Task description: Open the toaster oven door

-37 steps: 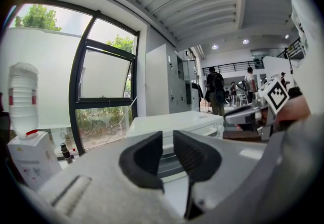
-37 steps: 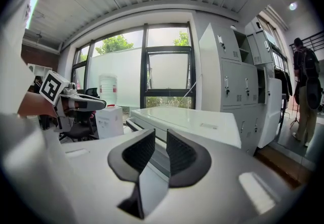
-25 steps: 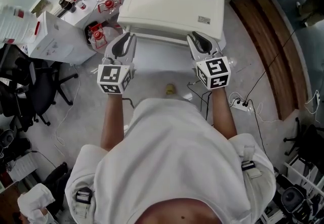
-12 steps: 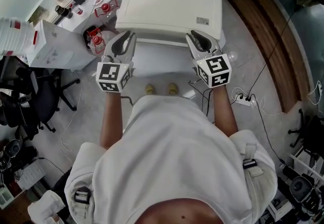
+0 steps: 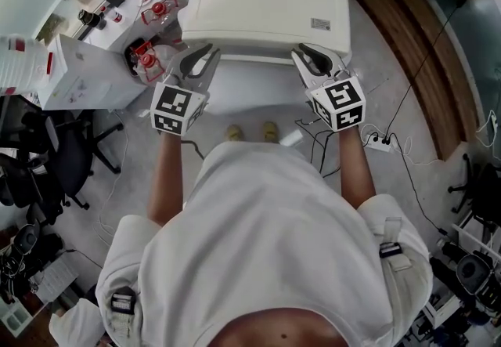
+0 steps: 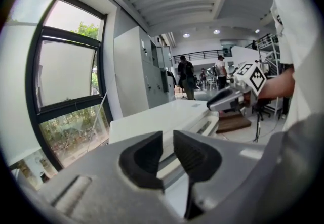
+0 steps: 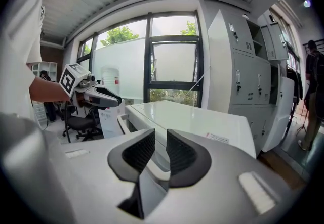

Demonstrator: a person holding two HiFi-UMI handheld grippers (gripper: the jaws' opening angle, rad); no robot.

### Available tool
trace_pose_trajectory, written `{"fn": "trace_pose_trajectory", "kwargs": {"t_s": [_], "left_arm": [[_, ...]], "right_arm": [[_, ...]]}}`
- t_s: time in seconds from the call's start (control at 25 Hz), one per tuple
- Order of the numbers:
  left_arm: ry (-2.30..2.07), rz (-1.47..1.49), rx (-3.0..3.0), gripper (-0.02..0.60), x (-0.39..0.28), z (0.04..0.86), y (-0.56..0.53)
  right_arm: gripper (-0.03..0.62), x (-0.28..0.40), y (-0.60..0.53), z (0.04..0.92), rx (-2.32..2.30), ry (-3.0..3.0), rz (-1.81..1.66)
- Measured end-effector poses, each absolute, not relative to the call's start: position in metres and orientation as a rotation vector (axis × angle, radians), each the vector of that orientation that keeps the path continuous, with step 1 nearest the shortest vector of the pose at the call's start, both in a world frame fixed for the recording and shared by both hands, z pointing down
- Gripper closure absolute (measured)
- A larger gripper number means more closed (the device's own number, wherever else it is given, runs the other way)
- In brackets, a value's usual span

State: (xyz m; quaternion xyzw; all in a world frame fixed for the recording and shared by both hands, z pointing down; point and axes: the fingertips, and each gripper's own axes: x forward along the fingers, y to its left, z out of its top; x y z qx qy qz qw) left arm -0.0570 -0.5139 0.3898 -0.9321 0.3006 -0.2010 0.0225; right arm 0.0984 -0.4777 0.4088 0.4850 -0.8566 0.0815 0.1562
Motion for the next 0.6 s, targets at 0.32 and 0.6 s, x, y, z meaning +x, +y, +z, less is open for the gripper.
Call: {"fn": "trace_pose_trajectory", "kwargs": {"t_s": [0.32,0.6], "left_arm": [[0.682,-0.732,-2.894,0.512,-0.046,0.403,-0.514],[0.481,-0.921,-2.863,0.485,-0.046,0.430,-0.506]], "right_arm": [[0.537,0.083,-0.474,0.421,1.239,-2.418,0.217],[0.537,0.072,-0.471,0.434,1.115,-2.380,0.197]]}}
